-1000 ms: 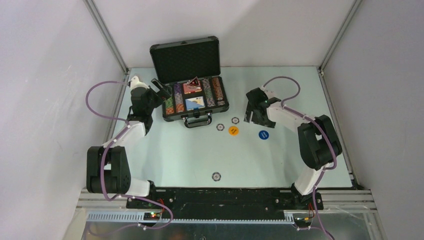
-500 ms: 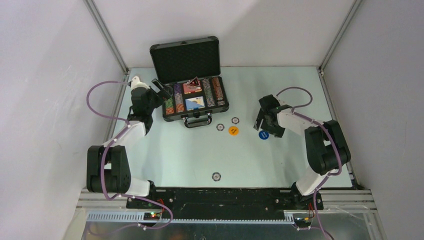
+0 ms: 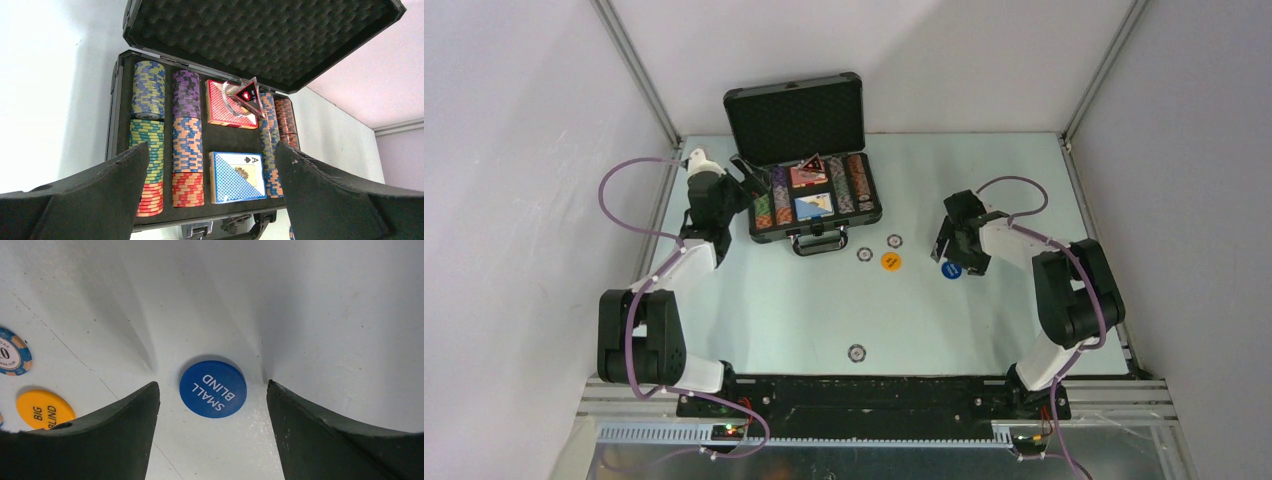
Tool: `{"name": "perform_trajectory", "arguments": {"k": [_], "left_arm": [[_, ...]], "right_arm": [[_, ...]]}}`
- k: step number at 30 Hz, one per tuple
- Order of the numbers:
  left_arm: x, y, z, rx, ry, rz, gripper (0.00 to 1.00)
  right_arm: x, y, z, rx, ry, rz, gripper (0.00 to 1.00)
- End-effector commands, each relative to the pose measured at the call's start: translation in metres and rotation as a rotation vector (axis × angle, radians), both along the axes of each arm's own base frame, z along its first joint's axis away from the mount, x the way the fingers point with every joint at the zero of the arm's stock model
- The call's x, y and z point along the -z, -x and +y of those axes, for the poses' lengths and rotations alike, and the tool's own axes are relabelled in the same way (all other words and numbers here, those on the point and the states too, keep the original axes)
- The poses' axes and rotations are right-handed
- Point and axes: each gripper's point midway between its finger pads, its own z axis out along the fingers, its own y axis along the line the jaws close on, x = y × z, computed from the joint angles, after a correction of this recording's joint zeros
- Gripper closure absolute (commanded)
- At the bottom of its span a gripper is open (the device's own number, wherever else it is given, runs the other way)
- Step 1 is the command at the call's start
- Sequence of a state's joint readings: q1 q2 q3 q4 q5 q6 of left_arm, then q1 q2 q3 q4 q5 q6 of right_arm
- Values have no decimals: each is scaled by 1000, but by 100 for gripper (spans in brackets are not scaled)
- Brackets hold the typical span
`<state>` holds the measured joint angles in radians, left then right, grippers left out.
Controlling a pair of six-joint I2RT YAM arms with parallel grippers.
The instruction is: Pack up texas hold em set
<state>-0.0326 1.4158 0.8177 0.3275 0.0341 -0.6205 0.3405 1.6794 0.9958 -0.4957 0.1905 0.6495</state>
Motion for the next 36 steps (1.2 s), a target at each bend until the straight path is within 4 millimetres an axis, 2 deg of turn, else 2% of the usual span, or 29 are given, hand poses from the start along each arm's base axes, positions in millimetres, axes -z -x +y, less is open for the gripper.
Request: {"name": "perform_trajectory", "arguments": {"k": [1, 4, 11, 13, 24, 32, 36], "left_arm": [[-23, -9, -2, 12, -16, -61, 0], [-23, -9, -3, 15, -12, -59, 0], [-22, -9, -3, 16, -11, -56, 0], [-22, -9, -3, 17, -11, -57, 0], [-22, -9, -4, 19, -8, -56, 0], [-21, -9, -4, 21, -9, -56, 0], [-21, -10, -4, 21, -8, -55, 0]], "right_arm": [[5, -2, -1, -17, 24, 0, 19], [8, -1, -1, -25, 38, 7, 21], [12, 3, -2, -39, 56, 25, 33], [13, 4, -3, -41, 67, 28, 34], [22, 6, 3, -89, 124, 72, 35], [24, 7, 7, -93, 125, 81, 39], [25, 10, 5, -90, 127, 92, 33]]}}
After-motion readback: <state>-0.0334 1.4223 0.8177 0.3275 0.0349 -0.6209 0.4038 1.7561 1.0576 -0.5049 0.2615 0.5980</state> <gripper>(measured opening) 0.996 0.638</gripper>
